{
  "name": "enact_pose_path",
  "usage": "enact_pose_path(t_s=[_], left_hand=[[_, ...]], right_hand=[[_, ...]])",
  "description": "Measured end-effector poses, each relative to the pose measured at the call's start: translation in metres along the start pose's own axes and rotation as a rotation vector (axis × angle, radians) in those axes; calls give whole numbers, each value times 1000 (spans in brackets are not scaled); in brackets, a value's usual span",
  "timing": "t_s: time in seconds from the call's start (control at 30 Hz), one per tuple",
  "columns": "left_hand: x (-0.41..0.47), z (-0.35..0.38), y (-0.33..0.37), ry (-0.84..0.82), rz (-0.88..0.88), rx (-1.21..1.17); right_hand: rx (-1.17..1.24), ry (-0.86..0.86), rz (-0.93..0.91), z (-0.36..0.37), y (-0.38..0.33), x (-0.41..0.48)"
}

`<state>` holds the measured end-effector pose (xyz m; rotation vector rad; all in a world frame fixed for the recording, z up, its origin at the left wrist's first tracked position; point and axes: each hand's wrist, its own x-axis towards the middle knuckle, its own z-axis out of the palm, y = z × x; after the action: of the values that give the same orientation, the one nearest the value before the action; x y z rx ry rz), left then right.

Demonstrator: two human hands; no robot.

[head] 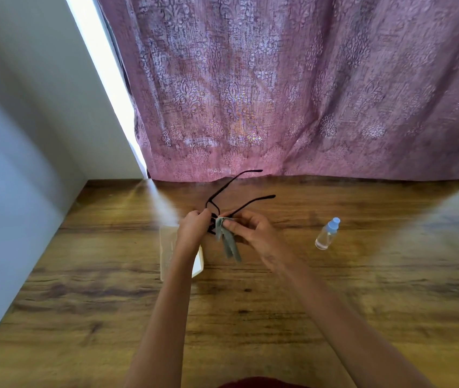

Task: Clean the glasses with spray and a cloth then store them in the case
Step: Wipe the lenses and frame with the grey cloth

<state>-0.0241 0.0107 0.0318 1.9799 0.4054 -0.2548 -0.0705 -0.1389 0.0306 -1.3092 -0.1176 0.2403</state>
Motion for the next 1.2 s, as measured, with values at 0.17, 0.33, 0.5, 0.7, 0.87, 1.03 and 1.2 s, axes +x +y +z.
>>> enact_pose_path(t_s=[0.17, 0.33, 0.5, 0.7, 0.87, 1.03, 1.2], left_hand=[[-5, -3, -4, 54, 98, -37], [-24, -7, 7, 155, 697, -101], [-29, -6, 11, 107, 889, 60], [-25, -7, 17, 281, 1002, 257], [-24, -10, 19, 381, 1025, 371], [-28, -11, 22, 373, 1024, 464], [-33, -4, 23, 330, 1036, 467]], right_hand=[[195, 48, 20, -7, -13, 7], [357, 86, 62, -18, -23, 12], [421, 135, 43, -19, -27, 17], [440, 137, 29, -20, -29, 13], [242, 335, -41, -16, -23, 5], [-131, 516, -360, -12, -20, 4], [-627, 445, -703, -8, -24, 13]])
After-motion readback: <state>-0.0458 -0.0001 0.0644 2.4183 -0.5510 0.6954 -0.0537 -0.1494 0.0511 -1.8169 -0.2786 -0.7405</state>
